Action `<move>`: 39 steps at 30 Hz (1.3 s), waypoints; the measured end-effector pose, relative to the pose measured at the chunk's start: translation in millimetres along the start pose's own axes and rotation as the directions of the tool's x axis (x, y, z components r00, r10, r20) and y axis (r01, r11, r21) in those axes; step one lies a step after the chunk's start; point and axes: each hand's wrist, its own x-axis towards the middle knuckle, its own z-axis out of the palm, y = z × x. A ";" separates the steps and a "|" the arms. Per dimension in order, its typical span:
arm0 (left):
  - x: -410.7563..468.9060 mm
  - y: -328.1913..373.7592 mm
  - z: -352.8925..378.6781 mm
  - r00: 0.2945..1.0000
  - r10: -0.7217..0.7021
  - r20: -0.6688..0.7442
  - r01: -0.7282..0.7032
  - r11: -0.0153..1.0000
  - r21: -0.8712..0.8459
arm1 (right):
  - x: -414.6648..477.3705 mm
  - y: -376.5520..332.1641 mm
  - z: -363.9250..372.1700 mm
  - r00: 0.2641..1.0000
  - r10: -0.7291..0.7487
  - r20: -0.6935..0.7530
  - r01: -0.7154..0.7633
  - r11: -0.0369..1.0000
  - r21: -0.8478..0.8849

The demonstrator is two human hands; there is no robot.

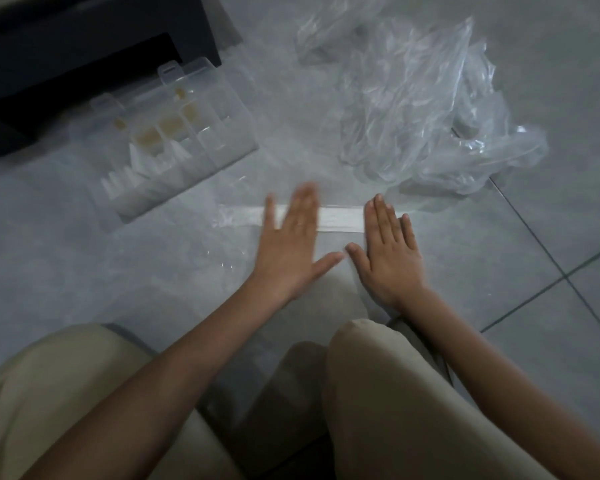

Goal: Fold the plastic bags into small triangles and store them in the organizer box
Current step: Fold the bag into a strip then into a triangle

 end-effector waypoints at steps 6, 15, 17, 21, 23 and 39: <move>35.1 46.8 16.5 0.951 0.307 0.026 -0.298 0.939 -0.173 | -2.6 2.8 4.9 0.999 -0.048 -0.018 0.045 0.994 -0.104; -1.7 -34.4 29.6 0.989 0.143 0.038 -0.138 0.986 -0.096 | -0.9 4.1 1.7 0.999 -0.021 -0.042 0.020 1.000 -0.004; -14.5 -54.7 29.5 0.994 0.104 0.025 -0.101 0.989 -0.106 | -1.6 3.4 0.7 0.999 -0.017 -0.040 0.016 1.000 -0.009; -30.2 -78.2 27.1 0.999 0.042 0.032 -0.038 0.992 -0.124 | -1.6 4.0 0.6 0.999 -0.023 -0.029 0.023 1.000 0.009; -32.0 -79.8 25.2 0.998 0.042 0.041 -0.036 0.990 -0.133 | -2.0 4.1 -1.4 0.999 -0.015 -0.029 0.018 0.996 0.090; -38.2 -91.7 -2.6 0.940 -0.337 0.057 0.337 0.881 -0.333 | -3.8 -25.6 -40.0 0.839 0.191 0.510 -0.442 -0.309 0.843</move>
